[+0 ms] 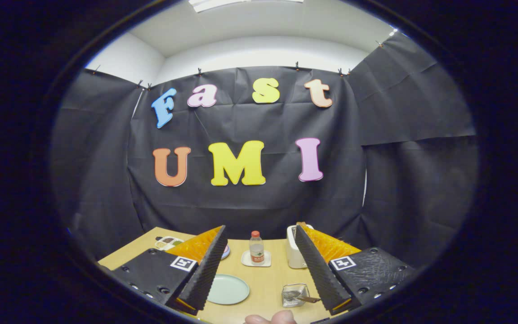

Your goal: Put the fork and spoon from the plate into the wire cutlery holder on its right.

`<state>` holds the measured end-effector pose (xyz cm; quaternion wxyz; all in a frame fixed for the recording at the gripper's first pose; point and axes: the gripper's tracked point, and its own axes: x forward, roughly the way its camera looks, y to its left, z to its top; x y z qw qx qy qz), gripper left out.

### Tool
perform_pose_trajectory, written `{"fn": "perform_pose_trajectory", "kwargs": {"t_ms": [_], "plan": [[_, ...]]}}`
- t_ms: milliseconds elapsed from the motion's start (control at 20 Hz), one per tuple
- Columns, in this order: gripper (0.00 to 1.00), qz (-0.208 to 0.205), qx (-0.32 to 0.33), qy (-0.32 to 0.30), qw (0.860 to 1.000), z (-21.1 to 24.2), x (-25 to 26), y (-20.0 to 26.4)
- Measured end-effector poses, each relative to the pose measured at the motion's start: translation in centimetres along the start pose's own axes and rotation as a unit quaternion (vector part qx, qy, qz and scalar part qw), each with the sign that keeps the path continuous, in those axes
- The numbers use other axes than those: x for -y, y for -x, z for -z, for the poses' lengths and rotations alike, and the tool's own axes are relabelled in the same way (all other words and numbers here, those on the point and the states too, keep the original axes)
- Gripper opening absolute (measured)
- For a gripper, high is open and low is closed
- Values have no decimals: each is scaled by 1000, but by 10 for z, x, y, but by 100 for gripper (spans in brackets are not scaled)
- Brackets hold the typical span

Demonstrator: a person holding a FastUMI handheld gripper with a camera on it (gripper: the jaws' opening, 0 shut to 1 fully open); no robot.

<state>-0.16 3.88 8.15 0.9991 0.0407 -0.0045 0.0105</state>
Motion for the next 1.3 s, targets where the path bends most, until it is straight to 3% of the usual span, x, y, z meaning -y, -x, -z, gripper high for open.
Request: {"fn": "perform_pose_trajectory", "kwargs": {"t_ms": [1300], "plan": [[93,26,13,6,1000,-9,5,3]]}}
